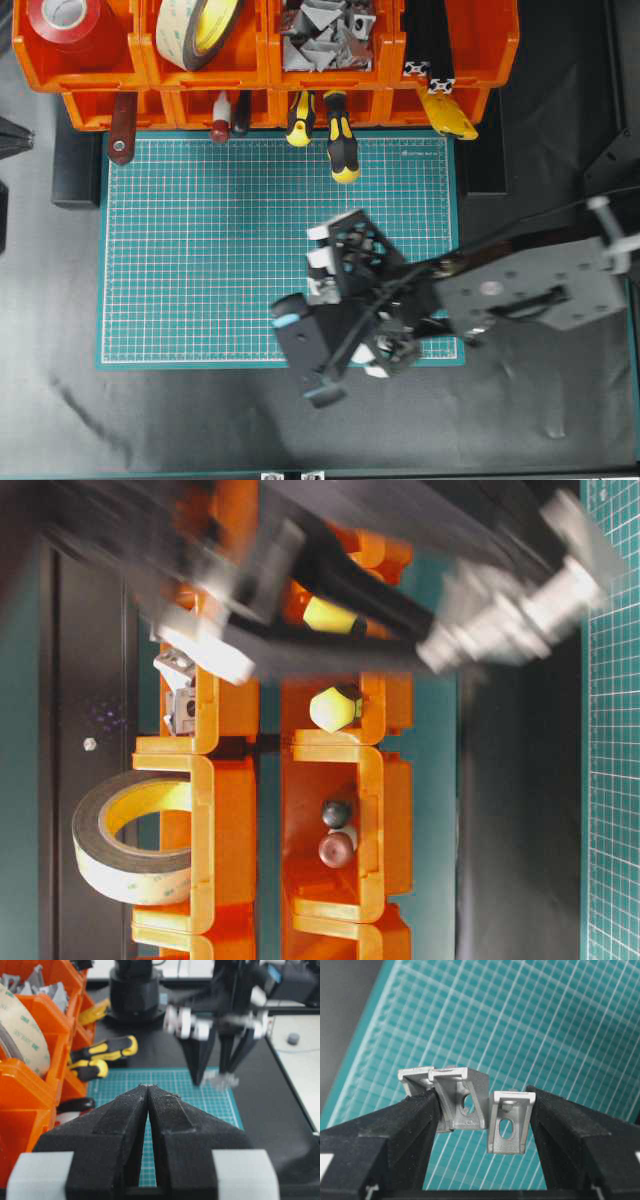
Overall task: Pick corner brachets from container rack with right arm.
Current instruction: 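Lift the brackets out and carry them over the green mat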
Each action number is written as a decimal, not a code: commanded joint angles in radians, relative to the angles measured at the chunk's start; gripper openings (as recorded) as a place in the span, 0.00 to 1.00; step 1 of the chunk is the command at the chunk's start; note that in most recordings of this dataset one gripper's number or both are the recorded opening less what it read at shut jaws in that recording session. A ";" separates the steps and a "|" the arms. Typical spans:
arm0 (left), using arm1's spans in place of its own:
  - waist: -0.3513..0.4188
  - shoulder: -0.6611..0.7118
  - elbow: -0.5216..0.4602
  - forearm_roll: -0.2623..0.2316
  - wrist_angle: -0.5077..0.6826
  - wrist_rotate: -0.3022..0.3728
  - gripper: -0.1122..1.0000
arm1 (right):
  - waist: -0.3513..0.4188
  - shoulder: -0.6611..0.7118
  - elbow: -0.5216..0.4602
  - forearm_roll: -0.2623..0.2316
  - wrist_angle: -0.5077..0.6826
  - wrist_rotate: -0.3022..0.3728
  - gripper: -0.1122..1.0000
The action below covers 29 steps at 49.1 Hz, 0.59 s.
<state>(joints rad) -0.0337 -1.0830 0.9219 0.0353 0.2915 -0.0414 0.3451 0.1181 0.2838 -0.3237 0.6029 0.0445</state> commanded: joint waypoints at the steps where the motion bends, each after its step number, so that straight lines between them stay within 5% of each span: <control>1: 0.002 0.003 -0.028 0.002 -0.009 -0.003 0.17 | -0.020 0.029 -0.011 -0.020 -0.072 -0.002 0.59; 29: 0.002 0.012 -0.023 0.002 -0.009 -0.014 0.17 | -0.092 0.112 -0.008 -0.018 -0.201 0.008 0.59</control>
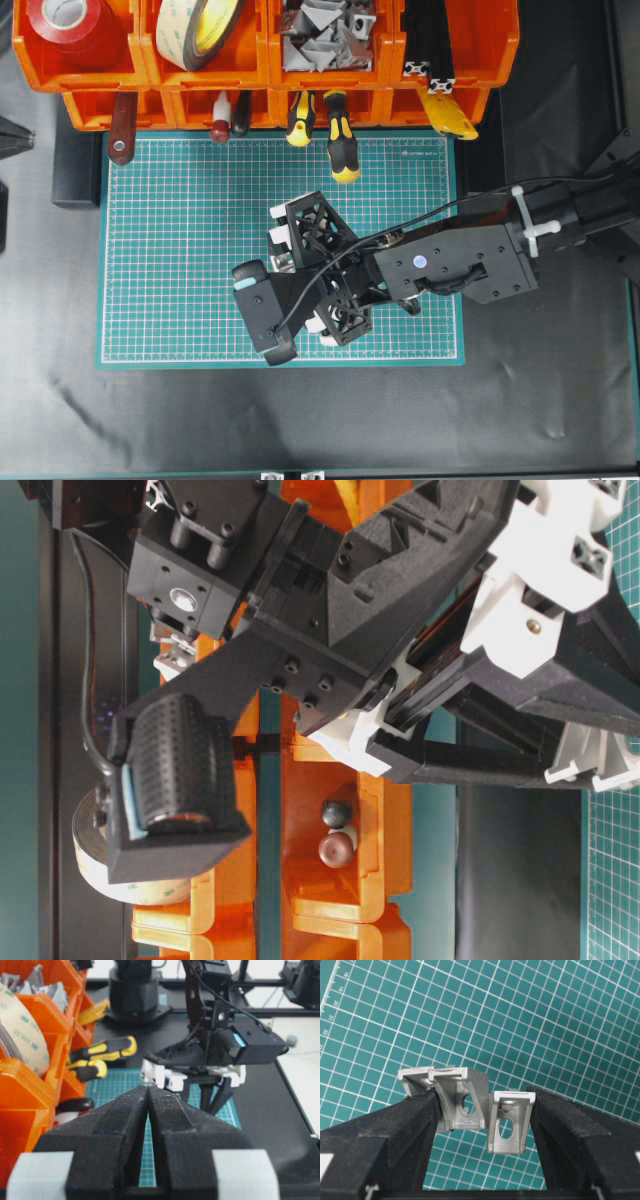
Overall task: Pick corner brachets from container rack with right arm.
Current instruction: 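Lift the brackets out and carry them over the green mat, then open the right gripper to drop the brackets onto the mat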
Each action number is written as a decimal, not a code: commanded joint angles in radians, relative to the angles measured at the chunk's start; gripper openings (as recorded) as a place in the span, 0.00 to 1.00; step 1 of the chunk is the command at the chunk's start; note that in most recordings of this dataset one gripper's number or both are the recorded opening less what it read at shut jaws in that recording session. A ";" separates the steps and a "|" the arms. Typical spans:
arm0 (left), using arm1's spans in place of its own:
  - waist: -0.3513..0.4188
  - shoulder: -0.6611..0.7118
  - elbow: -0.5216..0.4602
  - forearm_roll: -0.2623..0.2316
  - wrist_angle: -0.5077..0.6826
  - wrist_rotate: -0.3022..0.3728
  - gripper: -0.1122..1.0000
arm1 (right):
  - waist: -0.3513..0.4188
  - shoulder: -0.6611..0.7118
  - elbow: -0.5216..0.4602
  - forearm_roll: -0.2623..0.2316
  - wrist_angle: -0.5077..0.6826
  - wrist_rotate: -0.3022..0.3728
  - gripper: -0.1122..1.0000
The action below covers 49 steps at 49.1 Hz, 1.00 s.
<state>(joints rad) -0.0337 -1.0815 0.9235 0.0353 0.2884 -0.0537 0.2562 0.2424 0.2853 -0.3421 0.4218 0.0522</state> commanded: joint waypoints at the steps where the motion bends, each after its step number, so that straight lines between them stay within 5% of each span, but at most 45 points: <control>1: 0.002 0.011 -0.025 0.002 -0.005 -0.002 0.17 | -0.003 -0.011 -0.009 0.000 -0.023 0.000 0.59; 14: 0.006 0.008 -0.026 0.003 -0.003 -0.002 0.17 | -0.003 0.012 -0.011 0.002 -0.052 0.014 0.60; 22: 0.005 0.006 -0.026 0.003 -0.003 -0.002 0.17 | -0.005 0.014 -0.009 0.002 -0.054 0.023 0.86; 49: 0.006 0.006 -0.026 0.002 -0.003 -0.002 0.17 | -0.006 -0.003 0.005 0.002 -0.049 0.132 0.84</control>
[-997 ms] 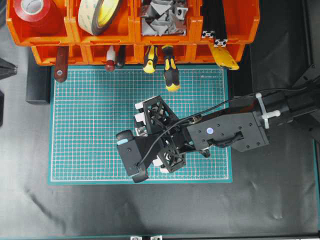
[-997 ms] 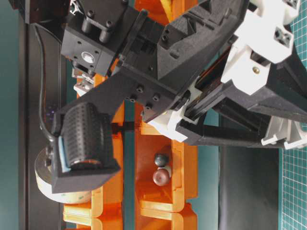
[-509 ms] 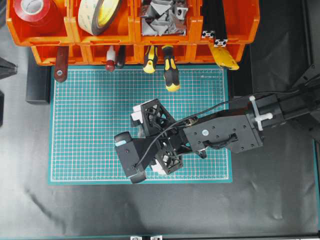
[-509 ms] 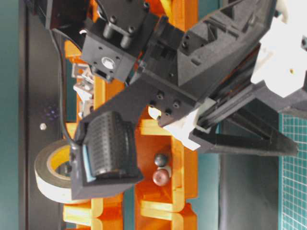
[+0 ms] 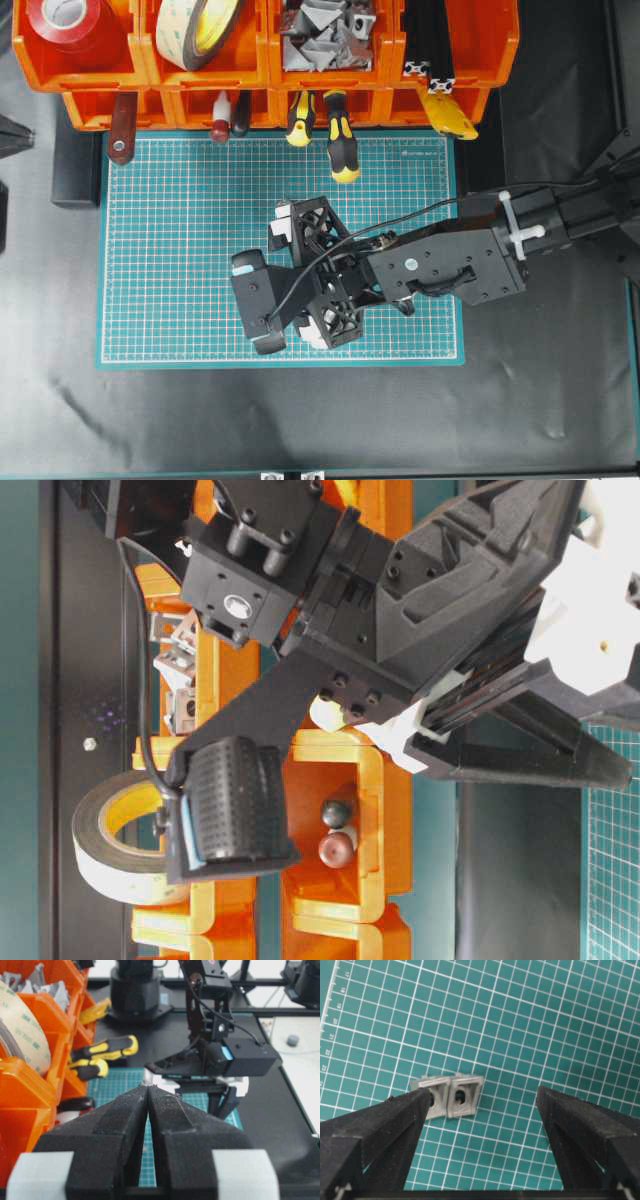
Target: Pick corner brachets from container rack with right arm.
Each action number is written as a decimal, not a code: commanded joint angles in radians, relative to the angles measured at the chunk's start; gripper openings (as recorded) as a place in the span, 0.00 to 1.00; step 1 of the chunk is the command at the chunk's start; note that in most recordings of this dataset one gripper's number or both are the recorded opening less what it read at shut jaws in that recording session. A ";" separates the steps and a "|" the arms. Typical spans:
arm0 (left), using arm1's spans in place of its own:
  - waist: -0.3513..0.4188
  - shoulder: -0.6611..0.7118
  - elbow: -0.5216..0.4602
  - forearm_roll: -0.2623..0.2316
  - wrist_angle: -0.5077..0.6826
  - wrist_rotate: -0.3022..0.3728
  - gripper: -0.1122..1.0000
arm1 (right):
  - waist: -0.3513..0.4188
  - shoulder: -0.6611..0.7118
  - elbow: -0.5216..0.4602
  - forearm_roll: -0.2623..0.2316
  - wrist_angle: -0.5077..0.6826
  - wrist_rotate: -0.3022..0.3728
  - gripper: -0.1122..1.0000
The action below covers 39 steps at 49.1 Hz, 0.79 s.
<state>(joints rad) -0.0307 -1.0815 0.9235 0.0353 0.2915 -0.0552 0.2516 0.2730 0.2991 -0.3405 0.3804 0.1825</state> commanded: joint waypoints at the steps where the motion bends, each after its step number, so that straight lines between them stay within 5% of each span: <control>1: 0.002 0.006 -0.026 0.002 -0.005 0.000 0.17 | 0.000 -0.034 -0.008 0.000 -0.008 0.002 0.84; 16: 0.003 -0.003 -0.029 0.002 0.017 -0.005 0.17 | 0.006 -0.066 -0.014 0.005 0.021 0.006 0.84; 27: -0.002 -0.009 -0.031 0.002 0.023 -0.005 0.17 | 0.025 -0.288 0.054 0.009 0.138 0.046 0.84; 39: -0.003 -0.006 -0.029 0.003 0.023 -0.003 0.17 | 0.044 -0.485 0.181 0.005 0.087 0.041 0.84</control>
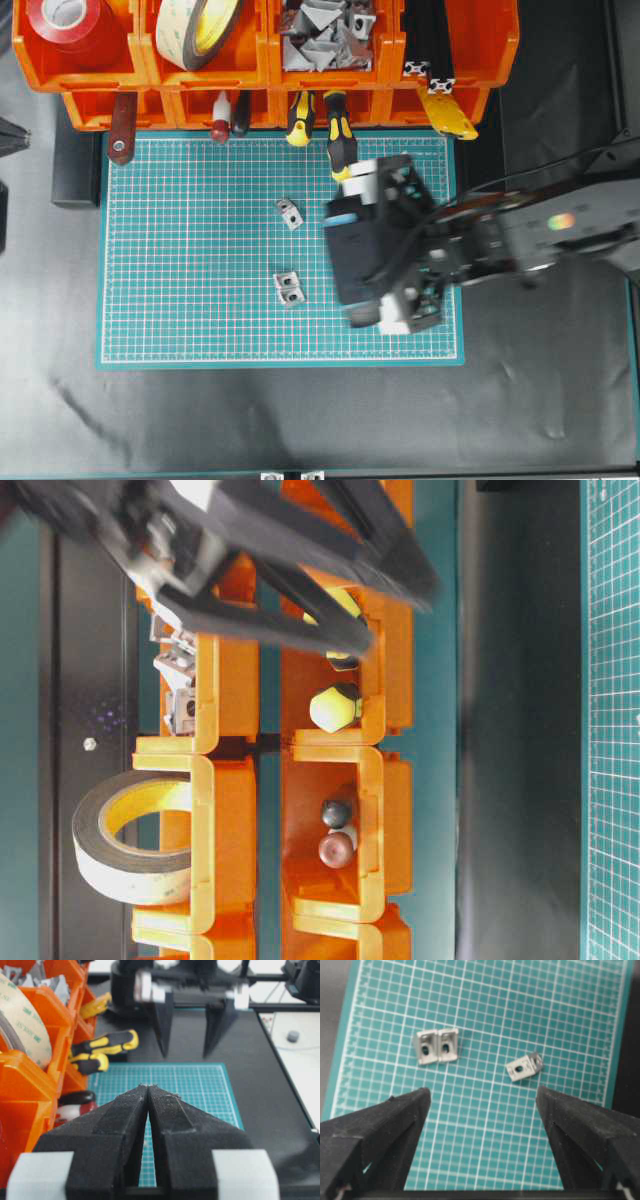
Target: Pick corner brachets from container rack with right arm.
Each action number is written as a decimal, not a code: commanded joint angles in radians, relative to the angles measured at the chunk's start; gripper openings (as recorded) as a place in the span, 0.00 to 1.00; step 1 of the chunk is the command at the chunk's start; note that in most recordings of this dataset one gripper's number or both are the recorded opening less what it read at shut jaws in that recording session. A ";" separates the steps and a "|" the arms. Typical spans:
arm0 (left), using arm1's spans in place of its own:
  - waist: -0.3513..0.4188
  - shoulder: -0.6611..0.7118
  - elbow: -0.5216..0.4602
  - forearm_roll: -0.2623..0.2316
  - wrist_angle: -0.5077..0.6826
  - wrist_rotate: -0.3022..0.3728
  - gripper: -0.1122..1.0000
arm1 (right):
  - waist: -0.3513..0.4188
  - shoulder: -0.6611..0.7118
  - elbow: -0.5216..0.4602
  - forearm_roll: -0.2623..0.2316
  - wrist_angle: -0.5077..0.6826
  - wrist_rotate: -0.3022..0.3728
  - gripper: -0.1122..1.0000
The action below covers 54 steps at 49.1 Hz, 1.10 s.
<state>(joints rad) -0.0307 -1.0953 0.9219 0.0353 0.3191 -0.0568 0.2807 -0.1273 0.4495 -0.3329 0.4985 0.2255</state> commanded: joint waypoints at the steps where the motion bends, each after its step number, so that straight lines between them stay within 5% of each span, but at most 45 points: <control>1: -0.003 0.008 -0.028 0.003 -0.005 -0.002 0.17 | 0.023 -0.109 0.049 -0.003 -0.038 -0.002 0.84; 21: -0.003 0.012 -0.023 0.002 0.051 -0.014 0.17 | 0.087 -0.387 0.262 -0.002 -0.127 0.015 0.83; 46: -0.005 -0.006 -0.014 0.002 0.077 -0.032 0.17 | 0.087 -0.506 0.319 0.002 -0.104 0.020 0.83; 54: -0.015 -0.035 0.005 0.002 0.067 -0.029 0.17 | 0.083 -0.571 0.350 0.002 -0.104 0.075 0.83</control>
<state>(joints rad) -0.0383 -1.1275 0.9311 0.0353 0.3973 -0.0905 0.3651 -0.6627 0.7946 -0.3329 0.3912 0.2807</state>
